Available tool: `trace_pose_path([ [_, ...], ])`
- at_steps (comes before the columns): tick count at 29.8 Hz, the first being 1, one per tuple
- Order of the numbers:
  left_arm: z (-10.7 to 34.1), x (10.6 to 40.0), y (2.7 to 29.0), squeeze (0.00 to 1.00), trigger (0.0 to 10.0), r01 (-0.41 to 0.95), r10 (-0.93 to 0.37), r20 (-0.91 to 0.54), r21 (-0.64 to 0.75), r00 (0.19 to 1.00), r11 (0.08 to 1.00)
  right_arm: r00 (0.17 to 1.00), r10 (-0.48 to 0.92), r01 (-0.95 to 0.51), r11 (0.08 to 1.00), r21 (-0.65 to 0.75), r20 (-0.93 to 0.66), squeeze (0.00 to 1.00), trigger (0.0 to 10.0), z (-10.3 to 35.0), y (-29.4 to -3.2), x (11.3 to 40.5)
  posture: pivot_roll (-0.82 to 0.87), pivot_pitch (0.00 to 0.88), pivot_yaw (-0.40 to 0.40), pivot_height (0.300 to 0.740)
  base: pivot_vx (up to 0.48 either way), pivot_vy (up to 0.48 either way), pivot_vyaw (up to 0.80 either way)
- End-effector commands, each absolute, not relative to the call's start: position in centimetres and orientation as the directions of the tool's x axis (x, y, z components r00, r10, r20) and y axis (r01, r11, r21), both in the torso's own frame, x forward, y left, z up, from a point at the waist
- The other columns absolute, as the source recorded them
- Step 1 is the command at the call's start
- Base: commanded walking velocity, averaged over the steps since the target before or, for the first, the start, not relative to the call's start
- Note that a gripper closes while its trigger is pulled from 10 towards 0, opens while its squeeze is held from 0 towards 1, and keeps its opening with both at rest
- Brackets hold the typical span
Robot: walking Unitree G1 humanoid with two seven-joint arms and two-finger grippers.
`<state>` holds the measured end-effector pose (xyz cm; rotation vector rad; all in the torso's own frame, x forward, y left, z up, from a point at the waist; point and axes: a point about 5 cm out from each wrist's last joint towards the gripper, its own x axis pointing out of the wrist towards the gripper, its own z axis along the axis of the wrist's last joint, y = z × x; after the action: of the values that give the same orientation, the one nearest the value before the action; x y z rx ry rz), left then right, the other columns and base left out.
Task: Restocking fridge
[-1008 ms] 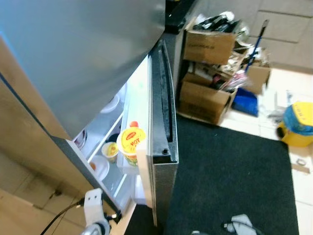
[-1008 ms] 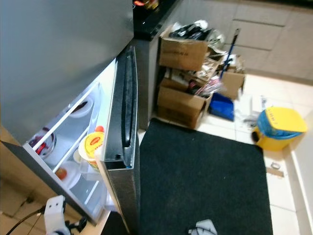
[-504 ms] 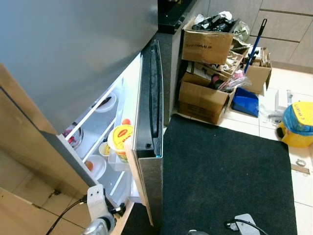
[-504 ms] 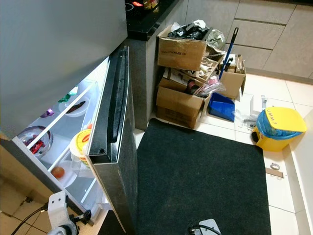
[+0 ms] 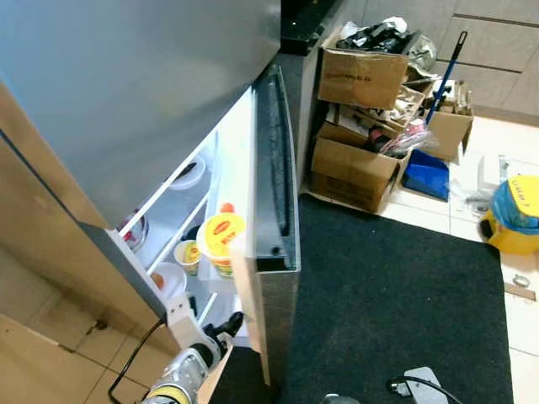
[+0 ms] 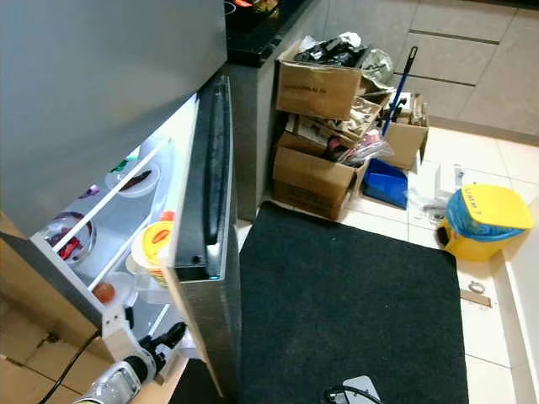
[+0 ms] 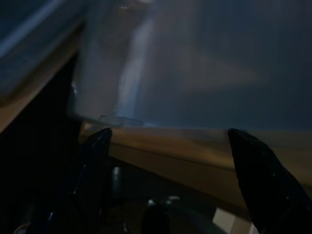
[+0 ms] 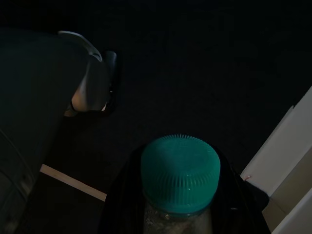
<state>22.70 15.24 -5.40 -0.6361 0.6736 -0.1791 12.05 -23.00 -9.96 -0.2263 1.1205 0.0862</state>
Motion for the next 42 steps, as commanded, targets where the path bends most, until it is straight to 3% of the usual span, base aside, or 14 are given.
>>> trace_pose_path([
  [1, -5.0, 23.0, 12.6, 0.0, 10.0, 0.069, -0.463, -0.481, -0.634, 0.745, 0.77, 0.428, -0.053, -0.164, 0.977, -0.136, -0.902, 0.0, 10.0, -10.0, -23.1, 11.7, -0.07, 0.07, -0.006, 0.74, 0.0, 0.0, 0.0],
  [5, -4.5, 23.5, 11.5, 0.0, 10.0, 0.135, -0.512, -0.445, -0.643, 0.735, 0.753, 0.428, -0.053, -0.164, 0.977, -0.135, -0.902, 0.0, 10.0, -10.0, -23.1, 11.7, -0.07, 0.07, -0.006, 0.74, 0.0, 0.0, 0.0],
  [8, -3.0, 24.3, 8.1, 0.0, 10.0, 0.351, -0.685, -0.328, -0.669, 0.651, 0.654, 0.429, -0.053, -0.164, 0.977, -0.135, -0.902, 0.0, 10.0, -10.0, -23.1, 11.7, -0.07, 0.071, -0.005, 0.74, 0.0, 0.0, 0.0],
  [10, -2.3, 24.0, 6.0, 0.0, 10.0, 0.48, -0.798, -0.254, -0.686, 0.546, 0.547, 0.429, -0.054, -0.164, 0.977, -0.137, -0.902, 0.0, 10.0, -10.0, -23.2, 11.7, -0.07, 0.07, 0.0, 0.74, 0.0, 0.0, 0.0],
  [12, -2.0, 23.7, 5.3, 0.0, 10.0, 0.532, -0.847, -0.227, -0.692, 0.481, 0.488, 0.43, -0.057, -0.162, 0.977, -0.138, -0.901, 0.0, 10.0, -10.0, -23.2, 11.7, -0.07, 0.07, 0.0, 0.74, 0.0, 0.0, 0.0],
  [14, -2.1, 23.7, 5.4, 0.0, 10.0, 0.535, -0.849, -0.236, -0.689, 0.473, 0.49, 0.43, -0.057, -0.161, 0.977, -0.139, -0.901, 0.0, 10.0, -10.0, -23.2, 11.7, -0.07, 0.068, 0.0, 0.74, 0.0, 0.0, 0.0],
  [19, -3.6, 23.3, 8.4, 0.0, 10.0, 0.466, -0.748, -0.396, -0.601, 0.532, 0.65, 0.43, -0.056, -0.162, 0.977, -0.138, -0.901, 0.0, 10.0, -10.0, -23.2, 11.7, -0.07, 0.064, 0.002, 0.74, 0.0, 0.0, 0.0],
  [22, -5.9, 21.7, 13.3, 0.0, 10.0, 0.314, -0.547, -0.611, -0.453, 0.572, 0.834, 0.448, -0.053, -0.156, 0.978, -0.137, -0.892, 0.0, 10.0, -9.9, -23.2, 12.1, -0.07, 0.061, 0.005, 0.74, 0.0, 0.0, 0.0],
  [24, -6.8, 20.4, 16.0, 0.0, 10.0, 0.223, -0.432, -0.693, -0.376, 0.577, 0.899, 0.47, -0.047, -0.154, 0.979, -0.134, -0.882, 0.0, 10.0, -9.7, -23.2, 12.6, -0.07, 0.06, 0.007, 0.74, 0.0, 0.0, 0.0],
  [28, -7.3, 19.5, 17.5, 0.0, 10.0, 0.166, -0.363, -0.732, -0.33, 0.576, 0.929, 0.493, -0.038, -0.162, 0.978, -0.134, -0.869, 0.0, 10.0, -9.5, -23.2, 13.1, -0.06, 0.06, 0.006, 0.74, 0.0, 0.0, 0.0],
  [31, -8.2, 17.6, 19.5, 0.0, 10.0, 0.078, -0.262, -0.786, -0.264, 0.56, 0.961, 0.572, 0.03, -0.211, 0.971, -0.111, -0.82, 0.0, 10.0, -8.6, -22.6, 15.2, -0.06, 0.062, 0.003, 0.74, 0.0, 0.0, 0.0],
  [34, -9.0, 15.4, 20.6, 0.0, 10.0, 0.017, -0.188, -0.832, -0.21, 0.521, 0.978, 0.663, 0.2, -0.344, 0.937, -0.057, -0.721, 0.0, 10.0, -7.0, -20.8, 18.5, -0.06, 0.062, -0.002, 0.74, 0.0, 0.0, 0.0],
  [38, -9.8, 13.6, 20.5, 0.0, 10.0, -0.013, -0.157, -0.866, -0.185, 0.475, 0.983, 0.653, 0.399, -0.568, 0.82, -0.068, -0.644, 0.0, 10.0, -5.3, -18.3, 21.0, -0.06, 0.063, -0.006, 0.74, 0.0, 0.0, 0.0],
  [42, -10.1, 12.8, 20.2, 0.0, 10.0, -0.019, -0.154, -0.878, -0.182, 0.453, 0.983, 0.615, 0.536, -0.676, 0.735, -0.038, -0.578, 0.0, 10.0, -4.0, -16.5, 22.5, -0.06, 0.065, -0.007, 0.74, 0.0, 0.0, 0.0],
])
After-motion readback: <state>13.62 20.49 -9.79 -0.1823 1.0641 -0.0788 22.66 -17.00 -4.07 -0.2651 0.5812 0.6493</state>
